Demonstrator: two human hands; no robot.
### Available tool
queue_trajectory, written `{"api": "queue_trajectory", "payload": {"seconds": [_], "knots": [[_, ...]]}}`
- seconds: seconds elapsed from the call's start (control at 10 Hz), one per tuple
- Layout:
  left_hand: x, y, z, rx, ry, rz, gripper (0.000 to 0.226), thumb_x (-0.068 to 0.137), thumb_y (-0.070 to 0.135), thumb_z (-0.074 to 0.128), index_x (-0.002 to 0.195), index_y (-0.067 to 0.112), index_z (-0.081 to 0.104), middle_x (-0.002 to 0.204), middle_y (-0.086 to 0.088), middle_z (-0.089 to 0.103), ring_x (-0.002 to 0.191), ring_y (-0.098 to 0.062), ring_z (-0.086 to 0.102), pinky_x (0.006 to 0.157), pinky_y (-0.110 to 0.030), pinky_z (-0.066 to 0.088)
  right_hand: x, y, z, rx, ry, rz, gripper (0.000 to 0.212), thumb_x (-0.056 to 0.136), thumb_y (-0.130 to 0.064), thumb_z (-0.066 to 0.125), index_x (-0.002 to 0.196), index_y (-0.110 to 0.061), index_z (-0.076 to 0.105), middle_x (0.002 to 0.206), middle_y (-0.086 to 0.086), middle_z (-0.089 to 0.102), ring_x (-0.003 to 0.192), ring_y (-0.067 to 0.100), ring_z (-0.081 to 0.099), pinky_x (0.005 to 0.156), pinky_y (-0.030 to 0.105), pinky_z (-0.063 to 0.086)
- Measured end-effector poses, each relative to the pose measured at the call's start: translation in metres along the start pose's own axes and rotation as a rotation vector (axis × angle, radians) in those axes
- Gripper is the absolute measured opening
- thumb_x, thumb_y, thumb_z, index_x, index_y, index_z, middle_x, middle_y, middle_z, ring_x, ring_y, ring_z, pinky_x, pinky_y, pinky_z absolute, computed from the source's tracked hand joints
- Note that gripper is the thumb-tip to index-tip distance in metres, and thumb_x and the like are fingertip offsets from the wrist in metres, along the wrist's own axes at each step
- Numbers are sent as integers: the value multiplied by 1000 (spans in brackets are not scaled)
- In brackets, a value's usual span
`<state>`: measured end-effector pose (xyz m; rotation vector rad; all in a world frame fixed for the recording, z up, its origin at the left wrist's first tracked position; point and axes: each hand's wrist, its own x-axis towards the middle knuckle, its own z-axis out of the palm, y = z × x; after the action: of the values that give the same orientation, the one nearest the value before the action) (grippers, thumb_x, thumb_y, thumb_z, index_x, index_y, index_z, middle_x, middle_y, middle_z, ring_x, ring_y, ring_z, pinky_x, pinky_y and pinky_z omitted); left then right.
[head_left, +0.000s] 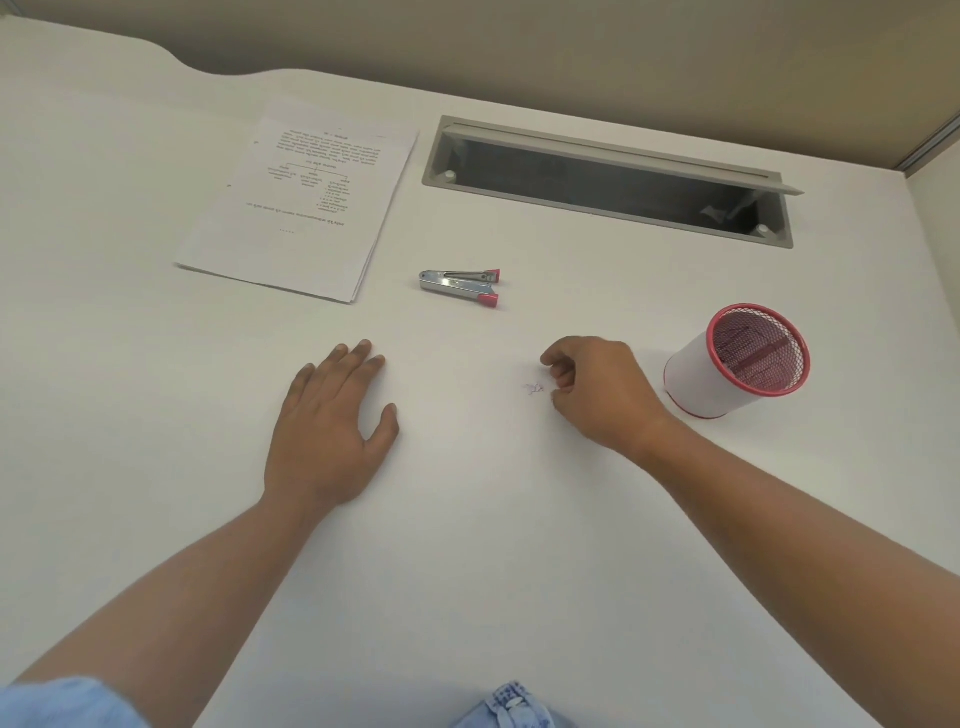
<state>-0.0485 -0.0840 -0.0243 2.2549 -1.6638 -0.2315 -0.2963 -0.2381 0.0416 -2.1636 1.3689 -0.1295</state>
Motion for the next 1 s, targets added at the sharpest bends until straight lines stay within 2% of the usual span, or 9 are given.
{"api": "queue_trajectory", "payload": {"seconds": [0.2,0.3,0.4,0.5,0.6,0.7,0.8,0.9,1.0], "knots": [[0,1,-1,-1,6,0,60,93,49,38,146,22,46,161,6,38,151,-15,29,125,-40,16,-3,3,-2,-66,-81,-23,43,70,-15,79,109,-14,62,95,1,63,85,19,59,81,37,53],[0,1,-1,3,4,-2,60,93,49,38,146,22,46,161,6,37,151,-15,29,125,-40,16,2,0,7,-69,-26,-69,26,77,-20,74,99,-13,63,87,0,63,83,22,60,76,37,52],[0,1,-1,8,6,1,60,93,49,38,146,21,46,161,6,38,151,-16,29,125,-41,17,6,-1,5,-54,35,-66,15,84,-11,62,99,-12,68,90,4,70,88,25,63,79,36,52],[1,1,-1,12,8,2,60,93,49,38,146,21,46,160,5,38,151,-16,30,125,-42,18,7,1,0,-88,64,-27,29,88,-4,49,105,-13,70,101,6,72,95,27,64,82,35,52],[1,2,-1,14,5,0,61,93,49,38,146,21,46,161,5,38,151,-16,30,125,-43,18,8,-1,3,-190,-21,-45,26,88,-7,49,105,-13,68,105,8,68,98,30,61,76,31,46],[1,1,-1,16,-1,-4,61,93,50,37,146,21,46,161,5,37,151,-16,29,124,-43,18,5,-12,11,-241,-73,-83,22,90,-24,56,106,-11,64,104,9,61,97,29,57,78,33,44],[1,1,-1,16,2,1,61,93,49,37,146,21,46,161,5,37,151,-16,29,124,-43,19,0,-22,21,-269,-50,-117,18,89,-20,55,103,-11,62,101,9,58,91,30,57,76,35,47],[1,1,0,8,4,-1,60,93,49,38,146,21,46,161,5,38,151,-16,29,124,-42,18,-1,-30,24,-349,-15,-157,18,83,2,47,90,-7,61,91,11,58,80,31,58,66,35,47],[1,1,0,1,7,-5,60,93,49,39,146,22,47,160,6,38,151,-16,29,125,-42,18,1,-35,23,-418,-35,-153,27,76,9,44,89,-5,63,89,11,61,77,30,57,62,32,41]]}}
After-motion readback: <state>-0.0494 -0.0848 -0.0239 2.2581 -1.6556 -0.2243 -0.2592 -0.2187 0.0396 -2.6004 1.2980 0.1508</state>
